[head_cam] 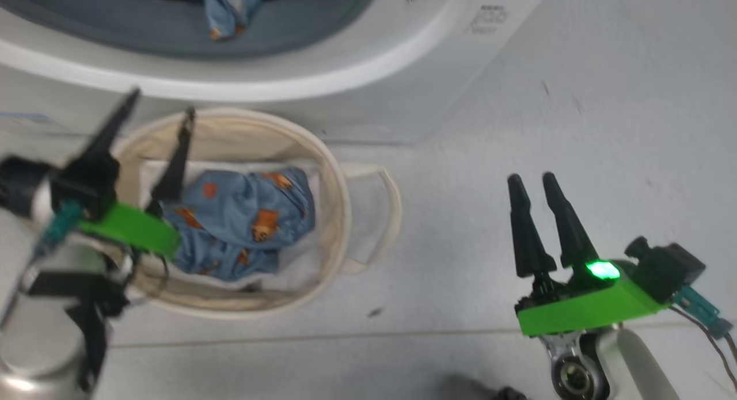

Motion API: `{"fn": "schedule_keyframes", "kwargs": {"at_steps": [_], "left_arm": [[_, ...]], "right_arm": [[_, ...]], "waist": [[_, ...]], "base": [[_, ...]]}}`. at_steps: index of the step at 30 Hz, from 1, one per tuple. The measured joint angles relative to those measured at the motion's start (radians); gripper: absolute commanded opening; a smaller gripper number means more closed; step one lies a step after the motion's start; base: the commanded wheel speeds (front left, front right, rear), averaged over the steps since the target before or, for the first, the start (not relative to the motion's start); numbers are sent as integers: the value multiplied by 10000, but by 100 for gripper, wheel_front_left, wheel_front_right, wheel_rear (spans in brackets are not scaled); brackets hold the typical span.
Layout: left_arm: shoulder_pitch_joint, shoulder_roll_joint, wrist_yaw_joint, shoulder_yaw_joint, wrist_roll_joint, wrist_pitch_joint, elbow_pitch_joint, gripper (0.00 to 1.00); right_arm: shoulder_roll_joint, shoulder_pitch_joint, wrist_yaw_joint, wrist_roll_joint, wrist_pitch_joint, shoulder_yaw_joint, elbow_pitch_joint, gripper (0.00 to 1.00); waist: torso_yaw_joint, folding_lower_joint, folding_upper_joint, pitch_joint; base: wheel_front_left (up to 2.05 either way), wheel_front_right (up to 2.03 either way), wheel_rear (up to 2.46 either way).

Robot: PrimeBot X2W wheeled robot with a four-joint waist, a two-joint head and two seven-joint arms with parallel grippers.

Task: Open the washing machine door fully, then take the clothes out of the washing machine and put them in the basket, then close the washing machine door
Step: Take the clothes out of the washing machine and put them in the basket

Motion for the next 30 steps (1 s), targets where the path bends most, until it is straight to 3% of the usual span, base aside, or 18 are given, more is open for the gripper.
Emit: {"fn": "schedule_keyframes", "kwargs": {"at_steps": [5,8,15,20,30], "left_arm": [[-1746,533,-46,-545,-970,642,391,100],[-2626,568,-46,-606,-1893,1267,755,100],[-4171,558,-44,-1168,-2569,2495,1252,100],[-5044,512,-8,-1597,-2360,3515,1946,100],[-6094,510,1114,-2075,-1331,4529,3534,100]], "right_arm": [[0,-410,0,311,0,171,-150,100],[2,-519,0,372,0,324,-173,100],[2,-573,0,487,0,512,-359,100],[2,-623,0,539,0,792,-479,100],[4,-653,0,537,0,1622,-757,100]], "waist": [[-434,2,0,954],[-711,2,0,1299],[-1097,1,0,1734],[-1228,1,0,1895],[-1658,0,0,2025]], "base": [[0,0,0],[0,0,0],[0,0,0],[0,0,0],[0,0,0]]}}
